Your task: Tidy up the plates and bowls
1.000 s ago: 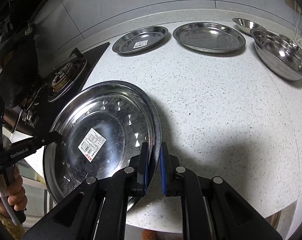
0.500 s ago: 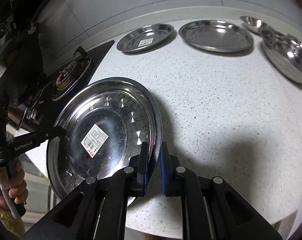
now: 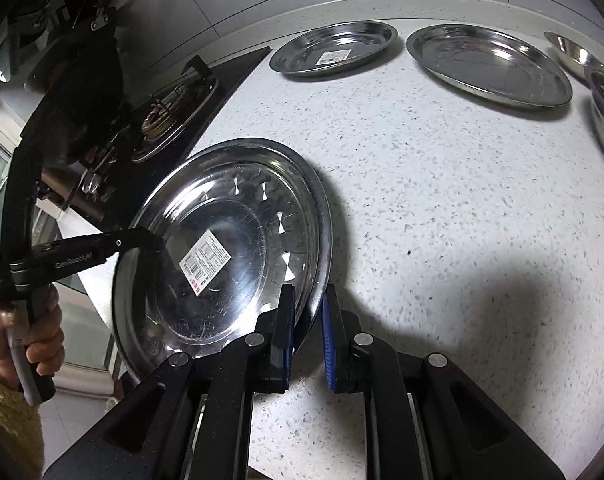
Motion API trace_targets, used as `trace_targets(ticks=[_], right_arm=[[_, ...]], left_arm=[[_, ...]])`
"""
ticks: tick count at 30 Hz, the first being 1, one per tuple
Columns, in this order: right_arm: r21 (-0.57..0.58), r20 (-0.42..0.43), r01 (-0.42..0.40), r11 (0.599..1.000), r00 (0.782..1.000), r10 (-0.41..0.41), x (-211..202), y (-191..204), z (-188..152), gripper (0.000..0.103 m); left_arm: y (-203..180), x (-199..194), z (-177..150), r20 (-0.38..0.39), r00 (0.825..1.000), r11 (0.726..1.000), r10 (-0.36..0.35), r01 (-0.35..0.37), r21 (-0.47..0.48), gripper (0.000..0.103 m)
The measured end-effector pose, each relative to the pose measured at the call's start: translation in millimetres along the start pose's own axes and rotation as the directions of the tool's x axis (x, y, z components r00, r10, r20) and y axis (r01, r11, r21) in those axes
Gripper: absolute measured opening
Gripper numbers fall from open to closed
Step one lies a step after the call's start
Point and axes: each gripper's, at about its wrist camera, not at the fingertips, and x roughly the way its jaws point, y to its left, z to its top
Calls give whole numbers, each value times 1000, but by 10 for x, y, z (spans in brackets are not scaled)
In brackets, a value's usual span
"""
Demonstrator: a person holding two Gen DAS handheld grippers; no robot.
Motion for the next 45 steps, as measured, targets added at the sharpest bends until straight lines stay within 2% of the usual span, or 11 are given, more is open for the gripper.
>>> trace_targets(ticks=[6,14,23,27,32,34,38,40,43,44,45], right_arm=[[13,-18,3,1000,1000,-3,-28,-34,-11,12],[46,-49,68,997,997,-66,-41,40,-30,12],[51,-48,114,992,993,-112,-56,77,-3,14],[35,-28,132,991,991,-131,-132,86,21,26],[20,9,154,988,988,-154,-286,35,44,29],[20,29,159,987,987,-159,-372,-11,78,39],[30,71,166,986,983,-168,-560,-183,234,46],[47,93,178,983,979,-182,-684,-362,394,47],[63,128,211,975,968,-217,-814,-597,643,53],[68,133,222,973,964,-230,-840,-679,739,53],[75,136,221,972,964,-230,-863,-774,854,53]], left_arm=[[-21,37,36,-17,1000,1000,-21,21,15,13],[-64,52,64,-32,997,992,-64,67,103,12],[-15,55,78,-24,994,985,-110,113,132,13],[15,30,75,-11,993,981,-116,116,155,15],[9,-47,54,11,995,978,-97,93,189,15],[11,-90,53,19,997,977,-81,76,197,15],[-2,-270,127,81,997,974,10,-28,225,15],[-23,-374,240,107,994,972,25,-49,228,15],[-160,-490,506,117,993,977,-22,-4,214,15],[-256,-501,637,110,993,979,-53,30,203,18],[-348,-497,744,101,992,979,-81,61,193,27]])
